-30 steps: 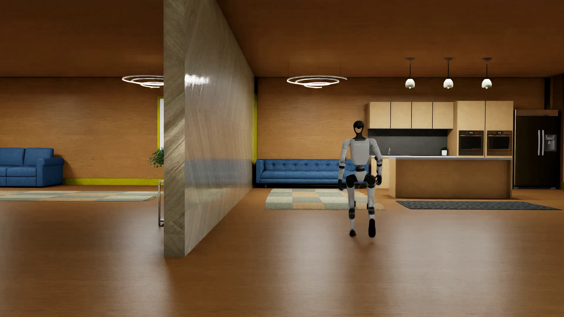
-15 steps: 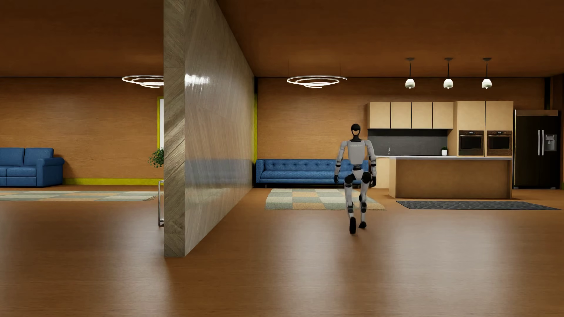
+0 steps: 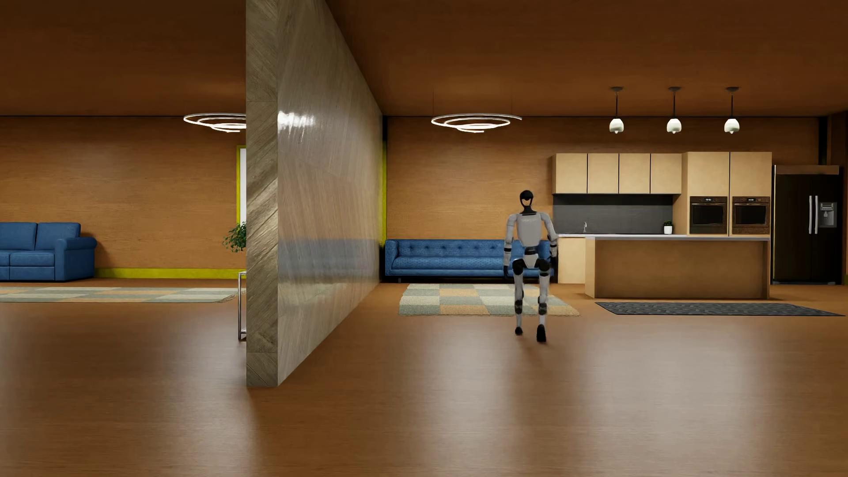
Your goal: Go forward
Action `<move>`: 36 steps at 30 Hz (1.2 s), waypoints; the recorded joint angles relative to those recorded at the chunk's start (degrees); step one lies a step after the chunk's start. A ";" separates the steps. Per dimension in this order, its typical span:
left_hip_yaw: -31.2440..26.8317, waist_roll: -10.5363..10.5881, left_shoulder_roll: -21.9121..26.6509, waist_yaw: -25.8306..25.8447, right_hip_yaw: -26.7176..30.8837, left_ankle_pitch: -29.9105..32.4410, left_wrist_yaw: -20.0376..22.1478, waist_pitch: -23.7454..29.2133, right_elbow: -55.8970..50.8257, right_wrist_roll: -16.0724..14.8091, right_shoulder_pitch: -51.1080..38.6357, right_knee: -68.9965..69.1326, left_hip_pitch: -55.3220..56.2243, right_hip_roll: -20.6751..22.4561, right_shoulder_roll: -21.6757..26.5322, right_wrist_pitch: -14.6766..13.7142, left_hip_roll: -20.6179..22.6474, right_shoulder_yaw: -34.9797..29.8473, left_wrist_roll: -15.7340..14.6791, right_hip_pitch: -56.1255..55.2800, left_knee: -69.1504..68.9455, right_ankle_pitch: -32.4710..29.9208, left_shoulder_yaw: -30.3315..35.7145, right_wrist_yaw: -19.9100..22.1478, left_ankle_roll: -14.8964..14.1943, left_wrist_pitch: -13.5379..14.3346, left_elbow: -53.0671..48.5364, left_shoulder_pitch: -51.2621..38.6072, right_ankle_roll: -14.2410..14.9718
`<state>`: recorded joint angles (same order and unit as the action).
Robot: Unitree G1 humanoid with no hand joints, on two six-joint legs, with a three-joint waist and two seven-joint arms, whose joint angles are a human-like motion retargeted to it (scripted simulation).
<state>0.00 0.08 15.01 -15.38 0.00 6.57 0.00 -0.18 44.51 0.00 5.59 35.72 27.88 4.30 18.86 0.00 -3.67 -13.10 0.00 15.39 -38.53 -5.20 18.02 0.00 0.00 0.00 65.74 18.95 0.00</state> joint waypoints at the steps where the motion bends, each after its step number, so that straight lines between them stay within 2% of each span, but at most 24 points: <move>1: 0.00 -0.55 -0.29 1.06 0.00 -3.73 0.00 -0.10 0.26 0.00 1.84 7.80 -2.22 -1.02 -0.76 0.00 2.42 -0.33 0.00 -3.10 -2.12 -8.86 -1.00 0.00 0.00 0.00 0.48 0.55 0.00; 2: 0.00 -0.54 -0.26 2.13 0.00 -6.99 0.00 0.03 0.51 0.00 2.32 18.99 -4.89 -0.85 -1.19 0.00 3.76 -1.28 0.00 -9.08 -2.41 -12.06 -0.56 0.00 0.00 0.00 -0.07 0.20 0.00; 5: 0.00 1.07 0.35 9.25 0.00 -11.23 0.00 0.98 3.31 0.00 5.45 37.99 -17.61 0.05 -1.67 0.00 5.78 -4.58 0.00 -25.04 1.88 -8.96 0.38 0.00 0.00 0.00 -2.76 -3.11 0.00; 7: 0.00 3.09 1.27 15.72 0.00 -12.66 0.00 1.97 6.09 0.00 7.65 32.12 -26.67 0.81 -1.19 0.00 4.93 -5.70 0.00 -32.60 6.05 -10.55 0.16 0.00 0.00 0.00 -6.30 -5.96 0.00; 10: 0.00 3.64 4.38 22.44 0.00 -17.29 0.00 3.20 9.10 0.00 11.49 6.38 -36.49 0.42 -0.84 0.00 3.83 -6.17 0.00 -38.63 9.07 -20.20 -1.70 0.00 0.00 0.00 -13.47 -10.79 0.00; 11: 0.00 3.57 5.29 24.23 0.00 -19.57 0.00 2.92 10.75 0.00 11.97 -3.08 -37.60 0.45 -1.01 0.00 3.70 -7.65 0.00 -39.35 8.71 -17.28 -2.81 0.00 0.00 0.00 -14.71 -12.71 0.00; 12: 0.00 3.32 5.73 25.15 0.00 -21.67 0.00 2.61 12.16 0.00 13.15 -9.45 -40.03 0.66 -1.32 0.00 3.83 -8.30 0.00 -38.83 8.96 -1.13 -4.74 0.00 0.00 0.00 -15.79 -13.92 0.00; 13: 0.00 3.70 5.90 26.97 0.00 -22.05 0.00 2.09 14.30 0.00 13.43 -18.74 -41.01 0.54 -1.35 0.00 3.03 -11.14 0.00 -38.64 8.30 8.46 -5.35 0.00 0.00 0.00 -15.53 -15.59 0.00; 14: 0.00 3.84 5.89 27.63 0.00 -20.59 0.00 2.22 15.61 0.00 14.61 -10.65 -42.97 0.93 -1.63 0.00 2.18 -11.39 0.00 -39.09 7.11 11.35 -6.48 0.00 0.00 0.00 -15.68 -16.25 0.00; 15: 0.00 4.36 5.71 27.76 0.00 -17.45 0.00 2.11 16.29 0.00 15.44 -10.82 -43.80 2.26 -2.09 0.00 1.21 -11.76 0.00 -41.00 4.85 6.61 -7.28 0.00 0.00 0.00 -15.37 -16.49 0.00; 16: 0.00 4.54 5.44 28.69 0.00 -11.78 0.00 1.57 17.17 0.00 16.27 -9.35 -44.48 3.28 -2.58 0.00 -0.01 -12.61 0.00 -41.03 2.38 -2.69 -8.39 0.00 0.00 0.00 -15.19 -15.55 0.00; 17: 0.00 5.23 4.55 28.29 0.00 -2.02 0.00 0.80 17.93 0.00 16.94 -6.33 -44.16 4.80 -3.03 0.00 -1.31 -12.26 0.00 -41.75 -1.72 -8.92 -9.18 0.00 0.00 0.00 -13.93 -14.24 0.00; 18: 0.00 5.69 3.81 27.76 0.00 9.86 0.00 0.16 17.33 0.00 17.96 -3.33 -41.27 6.29 -3.29 0.00 -2.85 -10.06 0.00 -40.83 -8.75 -10.22 -9.51 0.00 0.00 0.00 -12.66 -12.24 0.00; 19: 0.00 5.79 3.22 27.96 0.00 17.09 0.00 0.49 16.22 0.00 17.67 -1.75 -35.92 7.54 -3.36 0.00 -3.83 -8.51 0.00 -38.81 -17.07 -9.60 -8.96 0.00 0.00 0.00 -11.52 -11.16 0.00; 20: 0.00 5.66 3.02 26.98 0.00 13.75 0.00 0.75 14.56 0.00 17.19 -0.57 -29.44 9.53 -3.29 0.00 -4.29 -7.95 0.00 -36.49 -27.08 -8.42 -7.15 0.00 0.00 0.00 -10.20 -10.65 0.00; 22: 0.00 4.44 2.01 22.41 0.00 -9.07 0.00 2.06 14.25 0.00 13.69 -1.85 -19.99 9.93 -2.97 0.00 -3.25 -8.39 0.00 -27.73 -38.42 -2.54 -4.23 0.00 0.00 0.00 -6.75 -10.84 0.00; 23: 0.00 3.81 1.44 19.19 0.00 -12.96 0.00 2.29 12.65 0.00 12.14 -3.97 -15.29 9.37 -2.50 0.00 -2.94 -7.81 0.00 -23.10 -39.32 1.46 -3.78 0.00 0.00 0.00 -5.76 -10.46 0.00; 25: 0.00 2.27 1.07 11.32 0.00 -12.17 0.00 2.78 9.84 0.00 8.32 -8.12 -8.50 6.72 -0.63 0.00 -2.98 -6.97 0.00 -14.46 -31.25 8.88 -2.53 0.00 0.00 0.00 -6.75 -8.30 0.00; 27: 0.00 1.71 1.12 6.34 0.00 -8.50 0.00 2.99 7.02 0.00 3.97 -10.94 -4.38 4.90 1.46 0.00 -3.68 -6.38 0.00 -7.53 -14.18 15.17 -0.86 0.00 0.00 0.00 -8.18 -5.94 0.00; 30: 0.00 1.70 0.76 2.30 0.00 -3.05 0.00 0.83 1.20 0.00 -1.04 -11.18 -3.04 3.09 3.59 0.00 -3.86 -2.37 0.00 -2.01 13.77 22.56 -0.27 0.00 0.00 0.00 -7.39 -3.07 0.00; 32: 0.00 1.24 0.31 0.20 0.00 -2.05 0.00 1.00 -1.29 0.00 -3.05 -11.10 -0.50 1.00 3.88 0.00 -3.14 0.43 0.00 0.89 7.45 18.35 1.38 0.00 0.00 0.00 -3.63 -2.02 0.00; 34: 0.00 -0.53 0.14 0.95 0.00 1.14 0.00 0.41 -1.51 0.00 -1.46 -3.87 0.52 -0.06 2.21 0.00 -0.33 2.30 0.00 0.76 0.68 1.67 4.26 0.00 0.00 0.00 0.44 -0.90 0.00; 35: 0.00 -0.85 -0.10 1.47 0.00 -2.30 0.00 0.39 -0.48 0.00 -0.03 3.88 -2.25 -0.79 1.52 0.00 1.28 2.10 0.00 -1.87 -1.41 -8.80 4.83 0.00 0.00 0.00 1.78 -0.70 0.00; 36: 0.00 -0.71 -0.18 1.34 0.00 -5.52 0.00 -0.14 0.06 0.00 0.84 13.48 -3.94 -0.62 1.18 0.00 2.10 0.48 0.00 -8.09 -1.90 -15.16 4.57 0.00 0.00 0.00 1.45 -0.94 0.00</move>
<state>0.00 -0.63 14.82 -14.04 0.00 1.05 0.00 -0.32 44.57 0.00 6.43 49.21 23.93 3.68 20.04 0.00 -1.56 -12.62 0.00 7.29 -40.44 -20.36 22.59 0.00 0.00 0.00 67.19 18.00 0.00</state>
